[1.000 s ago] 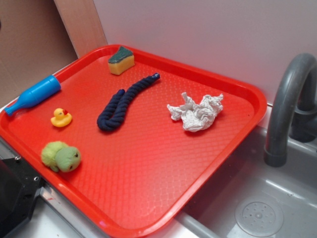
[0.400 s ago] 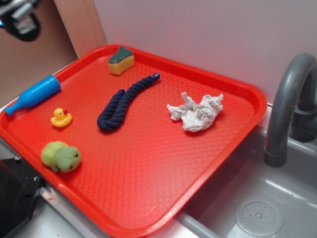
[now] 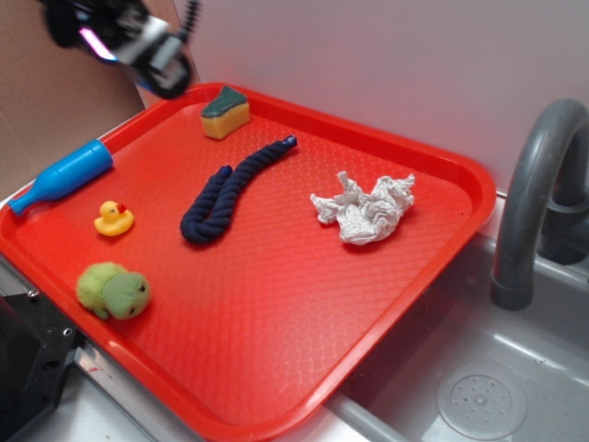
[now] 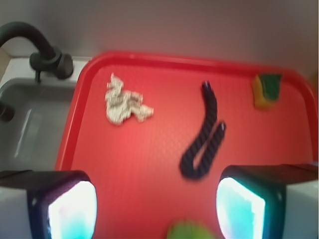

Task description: Grab the white paper.

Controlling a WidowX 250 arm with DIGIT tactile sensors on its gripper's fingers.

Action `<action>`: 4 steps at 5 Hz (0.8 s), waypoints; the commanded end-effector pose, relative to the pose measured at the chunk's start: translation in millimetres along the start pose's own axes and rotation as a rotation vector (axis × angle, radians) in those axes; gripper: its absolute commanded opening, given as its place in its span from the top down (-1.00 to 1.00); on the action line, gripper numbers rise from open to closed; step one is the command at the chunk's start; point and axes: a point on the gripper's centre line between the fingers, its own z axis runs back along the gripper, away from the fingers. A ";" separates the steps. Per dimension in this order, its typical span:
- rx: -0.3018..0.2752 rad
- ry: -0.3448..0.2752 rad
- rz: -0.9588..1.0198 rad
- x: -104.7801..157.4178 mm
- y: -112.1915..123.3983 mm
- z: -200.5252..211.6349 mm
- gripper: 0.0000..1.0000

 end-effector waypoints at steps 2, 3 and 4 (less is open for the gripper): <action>0.001 -0.025 -0.066 40.2 -27.2 -98.8 -1.00; -0.007 0.004 -0.057 37.0 -32.0 -127.1 -1.00; -0.027 -0.015 -0.024 38.3 -41.4 -146.4 -1.00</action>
